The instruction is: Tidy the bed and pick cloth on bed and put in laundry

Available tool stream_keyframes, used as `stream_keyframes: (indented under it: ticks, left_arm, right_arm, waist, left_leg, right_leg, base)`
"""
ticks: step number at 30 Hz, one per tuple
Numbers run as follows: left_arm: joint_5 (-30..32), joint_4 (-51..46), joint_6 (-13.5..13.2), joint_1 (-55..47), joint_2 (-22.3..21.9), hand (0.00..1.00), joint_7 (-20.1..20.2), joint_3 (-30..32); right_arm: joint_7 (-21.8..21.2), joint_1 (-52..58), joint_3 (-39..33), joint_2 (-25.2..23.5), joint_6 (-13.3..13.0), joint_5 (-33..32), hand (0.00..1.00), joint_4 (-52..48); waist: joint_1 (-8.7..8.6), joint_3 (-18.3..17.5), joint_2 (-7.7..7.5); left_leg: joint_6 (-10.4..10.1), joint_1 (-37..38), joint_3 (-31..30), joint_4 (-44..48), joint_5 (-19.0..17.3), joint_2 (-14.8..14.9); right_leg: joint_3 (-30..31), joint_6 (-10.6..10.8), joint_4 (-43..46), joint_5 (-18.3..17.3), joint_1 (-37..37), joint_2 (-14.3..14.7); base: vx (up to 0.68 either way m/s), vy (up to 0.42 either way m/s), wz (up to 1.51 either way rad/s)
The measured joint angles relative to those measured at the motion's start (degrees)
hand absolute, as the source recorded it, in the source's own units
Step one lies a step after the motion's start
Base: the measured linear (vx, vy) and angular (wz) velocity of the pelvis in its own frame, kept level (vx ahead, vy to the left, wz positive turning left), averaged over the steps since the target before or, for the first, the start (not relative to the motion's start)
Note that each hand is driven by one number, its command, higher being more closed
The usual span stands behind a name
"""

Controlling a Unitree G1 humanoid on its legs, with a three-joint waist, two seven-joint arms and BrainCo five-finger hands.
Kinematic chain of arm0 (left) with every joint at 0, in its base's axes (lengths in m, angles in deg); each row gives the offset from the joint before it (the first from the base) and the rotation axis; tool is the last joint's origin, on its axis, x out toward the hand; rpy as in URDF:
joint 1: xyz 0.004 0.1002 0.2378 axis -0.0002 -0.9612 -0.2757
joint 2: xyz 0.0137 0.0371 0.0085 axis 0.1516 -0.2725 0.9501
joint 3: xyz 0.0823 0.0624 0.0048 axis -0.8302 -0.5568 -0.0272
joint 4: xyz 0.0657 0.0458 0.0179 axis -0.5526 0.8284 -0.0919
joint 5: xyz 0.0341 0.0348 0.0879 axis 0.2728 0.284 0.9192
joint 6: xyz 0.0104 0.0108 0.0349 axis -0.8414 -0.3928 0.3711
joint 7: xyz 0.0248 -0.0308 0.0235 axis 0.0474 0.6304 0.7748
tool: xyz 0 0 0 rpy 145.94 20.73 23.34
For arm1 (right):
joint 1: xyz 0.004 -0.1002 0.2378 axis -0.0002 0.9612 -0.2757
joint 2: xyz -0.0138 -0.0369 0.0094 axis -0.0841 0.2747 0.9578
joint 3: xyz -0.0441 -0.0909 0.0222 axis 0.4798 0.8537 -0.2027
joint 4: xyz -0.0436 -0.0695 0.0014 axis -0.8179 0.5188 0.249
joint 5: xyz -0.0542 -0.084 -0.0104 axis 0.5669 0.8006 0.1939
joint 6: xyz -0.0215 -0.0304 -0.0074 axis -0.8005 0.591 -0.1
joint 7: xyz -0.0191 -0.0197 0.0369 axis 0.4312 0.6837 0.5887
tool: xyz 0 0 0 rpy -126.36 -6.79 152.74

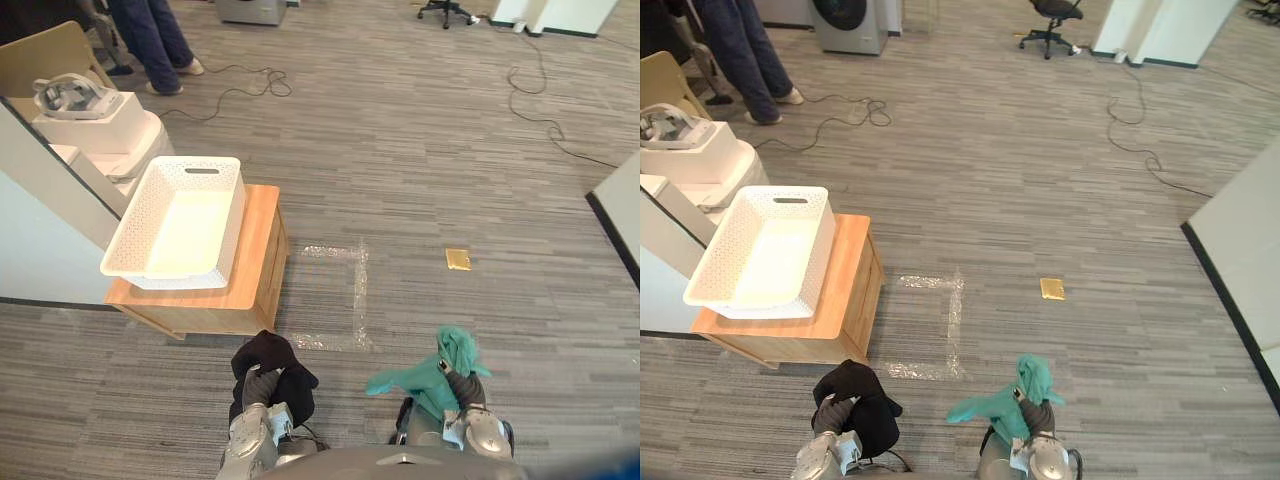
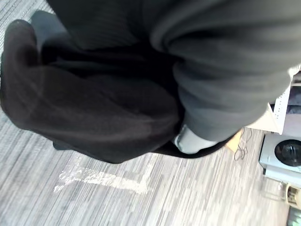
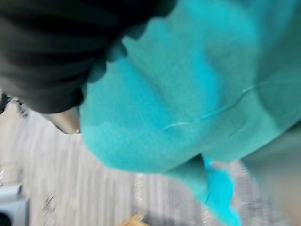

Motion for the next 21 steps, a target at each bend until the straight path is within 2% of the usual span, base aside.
stream_keyframes:
  ticks: [1, 3, 4, 5, 6, 8, 10, 11, 12, 13, 14, 15, 16, 17, 18, 20, 21]
  left_arm:
    - [0.36, -0.08, -0.02, 0.09, 0.17, 1.0, 0.07, 0.63]
    - [0.51, -0.07, 0.09, 0.05, 0.05, 1.0, 0.17, 1.15]
    - [0.78, 0.65, 0.4, 0.55, -0.64, 1.0, 0.18, 1.81]
    - [0.96, -0.02, 0.33, 0.03, -0.99, 1.0, 0.43, 2.01]
    - [1.4, -0.18, 0.27, 0.8, -1.77, 1.0, 0.68, 1.91]
    - [2.0, -0.2, 0.23, 1.02, -2.79, 1.0, 1.62, 1.48]
    - [2.01, -0.44, 0.11, 1.19, -3.15, 1.0, 1.95, 1.57]
    - [2.01, -0.4, 0.11, 0.82, -3.56, 1.0, 2.1, 1.85]
    - [2.0, -0.48, 0.11, 0.52, -3.58, 1.0, 2.18, 1.87]
    - [1.92, -0.71, 0.11, 0.44, -3.66, 1.0, 2.21, 1.91]
    - [1.73, -1.15, 0.11, 0.54, -3.69, 1.0, 2.22, 1.86]
    - [1.08, -2.49, 0.03, -0.31, -3.66, 1.0, 2.23, 1.79]
    - [0.34, -2.76, -0.04, -0.99, -3.44, 1.0, 2.2, 1.79]
    - [0.0, -2.75, -0.04, -1.26, -3.29, 1.0, 2.15, 1.62]
    - [-0.14, -2.75, -0.04, -1.25, -3.3, 1.0, 2.17, 1.41]
    - [-0.27, -3.04, -0.13, -1.52, -3.48, 1.0, 2.16, 1.4]
    - [-0.28, -3.04, -0.13, -1.63, -3.49, 1.0, 2.19, 1.41]
  right_arm:
    - [0.02, -0.27, 0.06, -0.15, 0.01, 0.0, 1.0, -0.41]
    - [0.04, -0.12, 0.05, -0.18, 0.03, -0.02, 1.0, -1.15]
    - [0.05, -0.6, -0.12, 0.24, 0.1, -0.02, 1.0, -1.31]
    - [0.03, -1.02, -0.13, 0.16, 0.06, -0.02, 1.0, -2.31]
    - [0.1, -1.48, -0.62, 0.21, 0.13, -0.02, 1.0, -3.11]
    - [-0.03, -1.09, -0.26, 0.16, 0.15, 0.0, 1.0, -4.16]
    - [-0.3, -0.35, 0.02, -0.02, 0.13, 0.0, 1.0, -5.71]
    - [-0.62, 0.16, 0.21, -0.62, 0.13, -0.01, 1.0, -6.03]
    - [-0.99, 0.59, 0.58, -0.86, 0.15, -0.02, 1.0, -6.08]
    - [-1.23, 1.22, 1.2, -0.86, 0.14, -0.02, 1.0, -6.58]
    - [-1.28, 2.19, 1.78, -0.63, 0.14, -0.02, 1.0, -7.24]
    - [-1.44, 3.85, 2.84, -0.06, 0.11, -0.05, 1.0, -8.8]
    - [-1.44, 4.5, 3.17, -0.03, 0.08, -0.06, 1.0, -9.17]
    - [-1.38, 4.34, 3.29, 0.38, 0.09, -0.08, 1.0, -9.32]
    - [-1.24, 4.11, 3.01, 0.62, 0.09, -0.07, 1.0, -9.39]
    - [-1.06, 3.08, 2.42, 1.19, 0.12, -0.04, 1.0, -9.4]
    - [-1.09, 2.87, 2.43, 1.39, 0.13, -0.02, 1.0, -9.39]
  waist:
    - [0.25, -0.13, -0.22]
    - [0.13, -0.14, -0.47]
    - [0.33, -0.33, 0.96]
    - [0.84, -0.35, 1.79]
    - [0.25, 0.42, 2.22]
    - [-0.71, 0.29, 2.16]
    - [-0.51, 0.18, 1.97]
    - [-0.36, 0.22, 1.93]
    - [-0.51, 0.21, 2.07]
    - [-0.49, 0.46, 2.56]
    - [-0.47, 0.71, 3.02]
    - [0.24, 1.02, 3.81]
    - [0.99, 1.05, 3.82]
    - [1.1, 1.0, 4.09]
    - [0.98, 0.96, 4.2]
    - [1.02, 1.04, 4.11]
    - [1.04, 1.09, 4.02]
  left_leg:
    - [-2.56, 0.81, -0.29, 0.29, -1.31, 1.3]
    - [-4.54, 1.71, -0.36, 0.16, -2.49, 2.08]
    - [-6.29, 2.54, 0.06, 0.3, -3.24, 4.67]
    - [-7.71, 2.17, 1.63, 0.21, -2.48, 5.69]
    - [-8.14, 2.93, 2.92, -0.61, -0.79, 6.1]
    - [-8.26, 5.74, 4.27, -2.3, 2.17, 6.89]
    - [-7.95, 5.96, 4.27, -0.67, 2.8, 7.47]
    - [-7.86, 3.77, 4.02, 6.09, 2.74, 9.06]
    - [-7.13, 0.45, 3.68, 13.76, 2.74, 10.34]
    - [-4.84, -3.78, 3.07, 23.63, 4.19, 12.65]
    - [-2.23, -6.47, 2.45, 29.95, 6.04, 14.31]
    - [-1.31, -11.22, 2.23, 40.44, 12.03, 17.73]
    - [-1.79, -13.41, 2.71, 46.0, 12.53, 19.33]
    - [-1.56, -16.6, 3.75, 50.42, 10.58, 20.03]
    - [-1.56, -18.13, 4.71, 51.23, 9.12, 20.01]
    - [-1.86, -22.9, 8.19, 48.49, 3.45, 17.84]
    - [-2.01, -23.47, 8.83, 45.9, 2.41, 16.83]
  right_leg:
    - [2.42, -0.11, -16.02, 6.41, -0.06, 2.83]
    - [3.98, -0.01, -23.42, 15.51, 0.33, 3.74]
    - [3.52, -2.32, -25.75, 19.81, 1.73, 6.68]
    - [3.42, -3.86, -25.04, 19.12, 1.67, 7.64]
    - [3.33, -4.83, -21.21, 16.3, 0.79, 7.6]
    - [2.68, -5.38, -17.17, 12.22, 1.54, 7.59]
    - [2.38, -5.14, -16.21, 9.52, 1.99, 7.94]
    - [1.24, -4.86, -17.34, 7.65, 3.72, 8.99]
    - [0.3, -4.96, -19.77, 7.34, 5.88, 9.63]
    - [-1.07, -4.97, -22.84, 7.34, 8.76, 10.83]
    - [-1.62, -4.98, -24.97, 7.33, 10.92, 11.87]
    - [-2.13, -5.08, -28.13, 7.3, 14.57, 13.91]
    - [-2.25, -5.31, -28.96, 7.3, 15.83, 14.52]
    - [-2.03, -6.9, -29.65, 7.02, 17.42, 14.67]
    - [-1.62, -7.4, -29.93, 6.78, 17.87, 14.64]
    - [-0.28, -8.74, -30.81, 6.34, 19.93, 13.64]
    - [-0.22, -8.74, -31.07, 6.2, 20.55, 13.21]
  base:
    - [0.35, -0.289, 0.34]
    - [0.38, -0.312, 0.23]
    - [0.31, -0.25, -0.14]
    - [0.36, -0.297, -0.14]
    - [0.25, -0.216, -0.03]
    - [0.3, -0.265, 0.19]
    - [0.23, -0.279, 0.12]
    - [0.16, -0.275, 0.15]
    - [0.12, -0.226, 0.21]
    - [0.09, -0.115, 0.23]
    - [0.15, -0.159, 0.06]
    - [0.21, -0.174, -0.17]
    - [0.25, -0.171, -0.3]
    - [0.22, -0.113, -0.25]
    - [0.29, -0.089, -0.2]
    - [0.27, -0.046, -0.21]
    - [0.29, 0.02, -0.2]
